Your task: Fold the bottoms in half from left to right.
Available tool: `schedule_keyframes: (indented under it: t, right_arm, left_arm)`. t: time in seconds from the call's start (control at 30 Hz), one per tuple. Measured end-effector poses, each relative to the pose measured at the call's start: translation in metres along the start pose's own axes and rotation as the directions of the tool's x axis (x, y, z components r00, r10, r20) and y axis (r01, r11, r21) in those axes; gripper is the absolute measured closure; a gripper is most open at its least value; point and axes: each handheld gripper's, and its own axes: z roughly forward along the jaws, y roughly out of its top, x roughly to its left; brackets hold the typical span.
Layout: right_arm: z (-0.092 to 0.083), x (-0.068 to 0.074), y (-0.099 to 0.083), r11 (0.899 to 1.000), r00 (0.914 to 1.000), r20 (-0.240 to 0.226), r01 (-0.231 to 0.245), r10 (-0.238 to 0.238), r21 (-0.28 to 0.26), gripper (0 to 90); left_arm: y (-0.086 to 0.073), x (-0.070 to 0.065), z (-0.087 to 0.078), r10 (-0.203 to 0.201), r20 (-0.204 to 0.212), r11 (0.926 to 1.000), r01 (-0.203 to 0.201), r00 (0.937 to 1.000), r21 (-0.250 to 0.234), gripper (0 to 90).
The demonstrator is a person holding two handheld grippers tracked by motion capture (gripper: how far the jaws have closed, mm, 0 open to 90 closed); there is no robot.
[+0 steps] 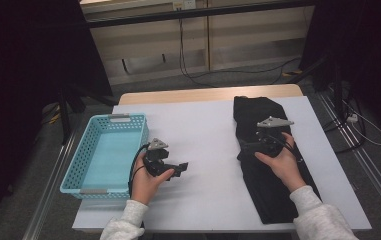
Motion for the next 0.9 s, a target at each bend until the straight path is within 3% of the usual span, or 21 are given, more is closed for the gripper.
schedule_keyframes:
  t: [0.2, 0.33, 0.63, 0.73, 0.8, 0.9]
  right_arm:
    - [0.018, 0.008, 0.002, 0.999, 0.9991, 0.004, 0.041, -0.041, 0.033, 16.9]
    - [0.031, 0.010, 0.002, 0.996, 0.9970, 0.033, 0.067, -0.069, 0.060, 16.3]
    - [0.053, 0.001, 0.002, 0.993, 0.9941, 0.090, 0.052, -0.062, 0.105, 22.3]
    - [0.060, 0.001, -0.002, 0.986, 0.9924, 0.096, 0.062, -0.077, 0.154, 29.2]
    - [0.060, -0.001, -0.002, 0.988, 0.9942, 0.097, 0.030, -0.046, 0.153, 31.3]
    - [0.057, -0.005, -0.002, 0.988, 0.9940, 0.100, 0.030, -0.046, 0.154, 38.5]
  left_arm:
    - [-0.003, 0.000, -0.002, -0.005, -0.002, 1.0000, 0.005, 1.0000, 0.001, 9.3]
    - [-0.004, -0.001, -0.002, -0.006, 0.000, 1.0000, 0.006, 1.0000, -0.001, 9.3]
    - [-0.005, -0.002, -0.001, -0.010, 0.007, 0.9999, 0.010, 0.9999, 0.006, 9.3]
    - [-0.004, -0.002, -0.001, -0.009, 0.007, 0.9999, 0.009, 0.9999, 0.005, 9.3]
    - [-0.004, -0.003, -0.001, -0.012, 0.010, 0.9999, 0.012, 0.9999, 0.001, 9.3]
    - [-0.004, -0.003, -0.001, -0.009, 0.014, 0.9999, 0.009, 0.9999, 0.005, 9.3]
